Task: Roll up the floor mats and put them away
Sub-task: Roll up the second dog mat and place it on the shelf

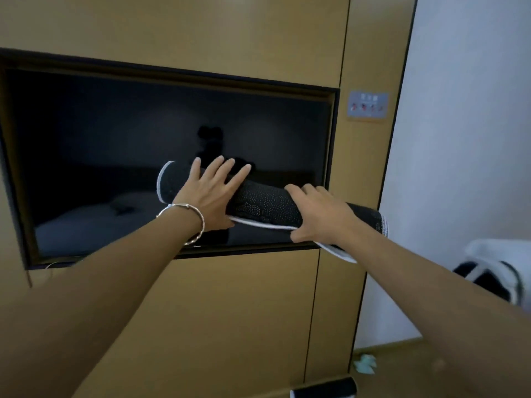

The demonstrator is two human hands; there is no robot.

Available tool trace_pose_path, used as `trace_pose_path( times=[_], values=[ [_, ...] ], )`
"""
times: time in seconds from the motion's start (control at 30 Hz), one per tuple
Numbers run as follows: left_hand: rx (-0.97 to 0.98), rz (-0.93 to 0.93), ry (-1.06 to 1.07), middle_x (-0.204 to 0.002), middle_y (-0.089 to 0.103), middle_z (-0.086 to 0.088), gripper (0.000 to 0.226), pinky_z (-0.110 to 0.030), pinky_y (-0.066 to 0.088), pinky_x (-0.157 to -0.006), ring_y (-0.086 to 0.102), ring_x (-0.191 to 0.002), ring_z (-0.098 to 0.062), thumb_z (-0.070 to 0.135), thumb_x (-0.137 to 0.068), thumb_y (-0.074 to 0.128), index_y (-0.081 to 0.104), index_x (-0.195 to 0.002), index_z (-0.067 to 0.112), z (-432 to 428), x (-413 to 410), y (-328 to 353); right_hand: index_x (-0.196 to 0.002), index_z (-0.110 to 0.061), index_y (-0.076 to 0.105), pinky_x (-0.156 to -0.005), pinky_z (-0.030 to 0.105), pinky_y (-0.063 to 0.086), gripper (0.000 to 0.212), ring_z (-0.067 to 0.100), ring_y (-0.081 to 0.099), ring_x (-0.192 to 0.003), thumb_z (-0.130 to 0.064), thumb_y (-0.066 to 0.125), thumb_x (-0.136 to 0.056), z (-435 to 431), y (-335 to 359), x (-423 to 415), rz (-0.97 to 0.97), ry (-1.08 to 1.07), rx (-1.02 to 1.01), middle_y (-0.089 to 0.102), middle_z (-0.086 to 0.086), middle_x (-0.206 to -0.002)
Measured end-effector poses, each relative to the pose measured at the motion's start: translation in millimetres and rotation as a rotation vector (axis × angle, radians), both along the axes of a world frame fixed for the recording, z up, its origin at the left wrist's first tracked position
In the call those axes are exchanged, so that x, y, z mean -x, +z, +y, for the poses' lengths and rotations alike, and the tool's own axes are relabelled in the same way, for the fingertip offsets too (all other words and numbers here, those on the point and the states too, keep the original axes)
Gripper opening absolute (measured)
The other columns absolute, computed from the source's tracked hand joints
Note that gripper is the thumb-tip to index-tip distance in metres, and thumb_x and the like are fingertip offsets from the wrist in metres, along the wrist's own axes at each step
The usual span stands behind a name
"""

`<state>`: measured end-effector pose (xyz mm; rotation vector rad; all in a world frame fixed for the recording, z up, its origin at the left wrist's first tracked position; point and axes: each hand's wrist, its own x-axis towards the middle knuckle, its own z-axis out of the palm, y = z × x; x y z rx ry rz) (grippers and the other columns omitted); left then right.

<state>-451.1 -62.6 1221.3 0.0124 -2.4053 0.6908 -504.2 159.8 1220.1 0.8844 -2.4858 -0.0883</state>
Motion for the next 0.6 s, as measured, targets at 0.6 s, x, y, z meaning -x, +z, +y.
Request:
trace_pose_path(
  times=[0.6],
  values=[
    [-0.112,-0.341,-0.131,-0.126,0.042,0.0,0.087,-0.042,0.047,-0.086,0.04,-0.116,-0.02,0.068,-0.074,0.056,0.024,-0.142,0.024,-49.0,224.5,-102.6,-0.15,-0.024,0.012,-0.105,0.044,0.035,0.105,0.025,0.043,-0.122,-0.041,0.075,-0.067,-12.2,-94.6,224.3,-0.217,-0.138,-0.167,0.041,0.004,-0.138]
  ],
)
